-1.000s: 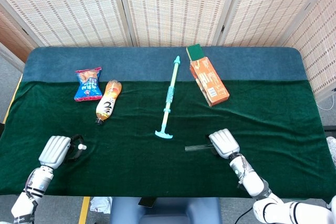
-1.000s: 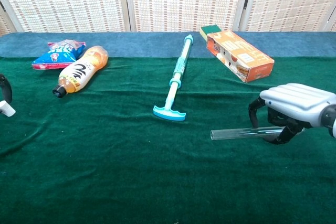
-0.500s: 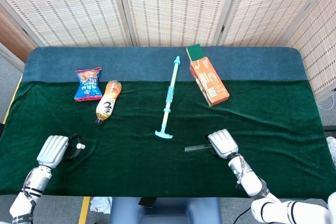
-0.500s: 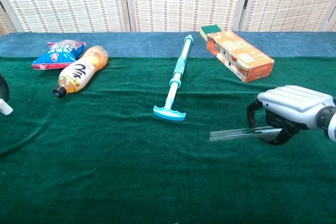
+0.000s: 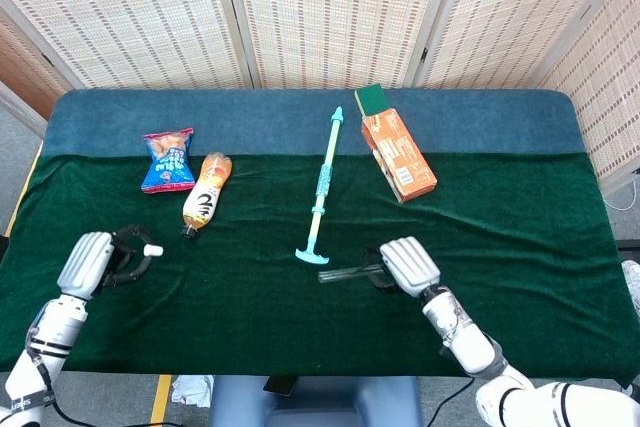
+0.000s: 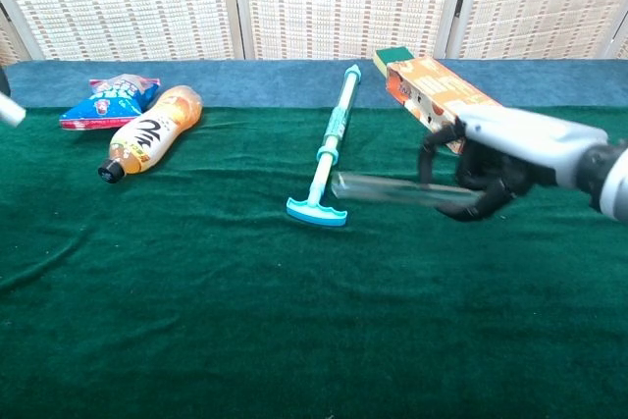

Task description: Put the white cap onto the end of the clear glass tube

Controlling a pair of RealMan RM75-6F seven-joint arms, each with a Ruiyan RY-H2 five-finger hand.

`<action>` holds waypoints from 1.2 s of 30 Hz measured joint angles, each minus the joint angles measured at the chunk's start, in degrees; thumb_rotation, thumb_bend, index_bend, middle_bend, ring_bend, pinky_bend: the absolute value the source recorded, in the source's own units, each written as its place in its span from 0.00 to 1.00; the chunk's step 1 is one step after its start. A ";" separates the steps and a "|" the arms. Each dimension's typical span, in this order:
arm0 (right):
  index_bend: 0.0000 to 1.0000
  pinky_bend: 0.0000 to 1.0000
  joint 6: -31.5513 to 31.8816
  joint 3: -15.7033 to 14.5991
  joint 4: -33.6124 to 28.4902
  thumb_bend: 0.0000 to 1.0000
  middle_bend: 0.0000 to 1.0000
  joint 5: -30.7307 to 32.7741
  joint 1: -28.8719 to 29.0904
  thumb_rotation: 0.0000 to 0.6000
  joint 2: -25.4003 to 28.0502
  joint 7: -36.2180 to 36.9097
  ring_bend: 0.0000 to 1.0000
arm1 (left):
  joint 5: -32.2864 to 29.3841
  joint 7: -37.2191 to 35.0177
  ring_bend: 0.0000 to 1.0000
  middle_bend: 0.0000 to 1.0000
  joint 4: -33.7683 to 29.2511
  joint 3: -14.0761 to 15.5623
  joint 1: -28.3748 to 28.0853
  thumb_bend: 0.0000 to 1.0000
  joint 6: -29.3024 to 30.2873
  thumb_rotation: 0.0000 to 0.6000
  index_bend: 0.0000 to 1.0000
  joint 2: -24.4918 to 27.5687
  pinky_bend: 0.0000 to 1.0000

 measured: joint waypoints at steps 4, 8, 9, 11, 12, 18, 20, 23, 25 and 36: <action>0.84 1.00 -1.41 2.99 -1.88 0.75 1.00 0.90 2.03 1.00 -1.14 4.89 1.00 | 1.69 -1.77 0.91 1.00 -1.99 -1.52 -0.54 0.57 2.62 1.00 0.63 0.48 0.84; 0.84 1.00 -2.50 4.70 -2.16 0.75 1.00 3.07 3.87 1.00 -3.88 6.66 1.00 | 3.87 -1.68 0.91 1.00 -3.82 -1.87 -0.88 0.57 4.45 1.00 0.63 0.37 0.84; 0.84 1.00 -2.69 5.07 -2.12 0.75 1.00 3.64 4.22 1.00 -4.57 7.08 1.00 | 4.13 -1.62 0.91 1.00 -4.04 -1.88 -0.92 0.57 4.66 1.00 0.63 0.30 0.84; 0.84 1.00 -2.98 5.87 -1.77 0.75 1.00 4.83 5.02 1.00 -6.17 7.92 1.00 | 5.03 -1.33 0.91 1.00 -4.60 -1.90 -1.06 0.57 5.40 1.00 0.63 -0.02 0.84; 0.84 1.00 -3.04 6.18 -1.52 0.75 1.00 5.26 5.33 1.00 -6.84 8.24 1.00 | 5.42 -1.18 0.91 1.00 -4.81 -1.90 -1.11 0.57 5.69 1.00 0.63 -0.18 0.84; 0.84 1.00 -2.85 7.85 0.96 0.75 1.00 7.26 6.96 1.00 -11.12 10.89 1.00 | 8.08 0.81 0.91 1.00 -6.03 -1.56 -1.50 0.57 7.34 1.00 0.63 -1.38 0.84; 0.84 1.00 -2.74 8.21 1.79 0.75 1.00 7.66 7.54 1.00 -12.43 11.21 1.00 | 8.82 1.70 0.91 1.00 -6.49 -1.26 -1.83 0.57 7.32 1.00 0.63 -1.70 0.84; 0.84 1.00 -2.60 8.82 2.79 0.75 1.00 8.24 8.48 1.00 -14.18 11.61 1.00 | 9.86 2.85 0.91 1.00 -7.04 -0.91 -2.39 0.57 7.12 1.00 0.63 -2.10 0.84; 0.84 1.00 -2.47 9.15 3.33 0.75 1.00 8.56 9.14 1.00 -15.17 11.61 1.00 | 10.17 3.54 0.91 1.00 -7.22 -0.76 -2.69 0.57 6.97 1.00 0.63 -2.36 0.84; 0.84 1.00 -1.55 10.03 4.94 0.75 1.00 9.81 11.24 1.00 -18.62 10.83 1.00 | 11.17 7.17 0.91 1.00 -7.99 0.11 -4.04 0.57 6.06 1.00 0.63 -3.90 0.84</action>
